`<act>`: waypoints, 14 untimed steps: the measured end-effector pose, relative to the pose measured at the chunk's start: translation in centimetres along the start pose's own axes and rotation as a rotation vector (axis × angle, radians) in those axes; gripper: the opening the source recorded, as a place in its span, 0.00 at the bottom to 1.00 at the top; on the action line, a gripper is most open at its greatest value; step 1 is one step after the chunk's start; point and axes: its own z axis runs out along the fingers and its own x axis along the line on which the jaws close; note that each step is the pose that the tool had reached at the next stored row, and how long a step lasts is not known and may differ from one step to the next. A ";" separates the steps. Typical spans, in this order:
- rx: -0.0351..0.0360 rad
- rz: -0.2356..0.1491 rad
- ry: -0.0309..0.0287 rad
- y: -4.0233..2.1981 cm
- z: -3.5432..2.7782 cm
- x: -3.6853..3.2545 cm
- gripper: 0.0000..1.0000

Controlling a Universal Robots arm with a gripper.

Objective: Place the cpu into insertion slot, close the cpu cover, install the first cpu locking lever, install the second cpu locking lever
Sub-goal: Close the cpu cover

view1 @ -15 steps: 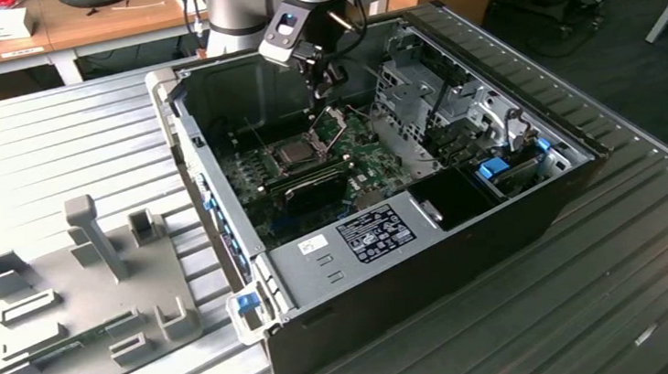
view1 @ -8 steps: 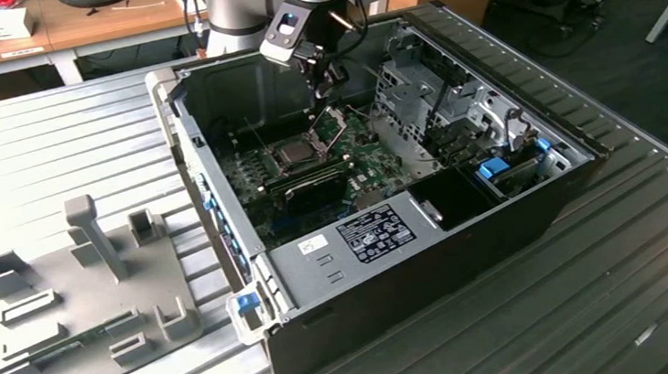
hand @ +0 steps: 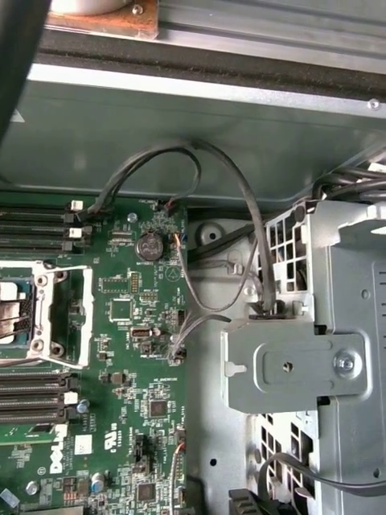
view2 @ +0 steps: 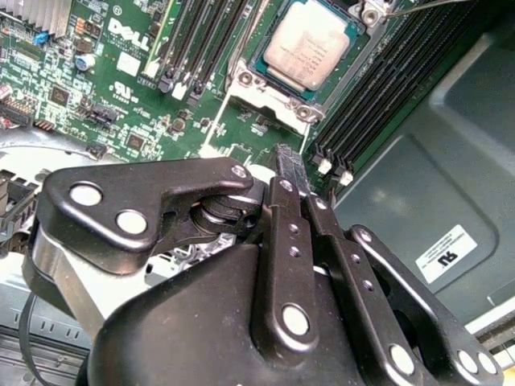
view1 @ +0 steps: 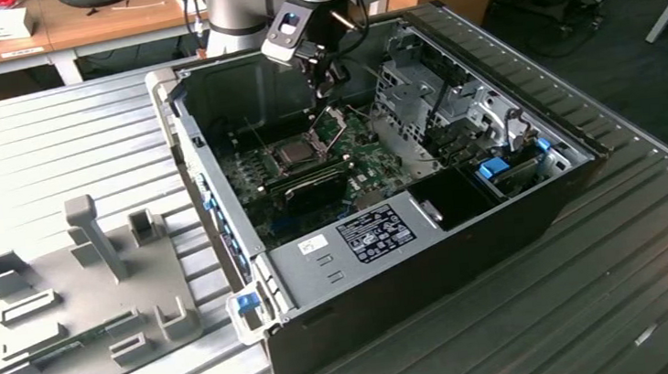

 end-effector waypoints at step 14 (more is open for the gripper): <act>0.0001 0.000 -0.0001 1.42 0.09 0.01 0.10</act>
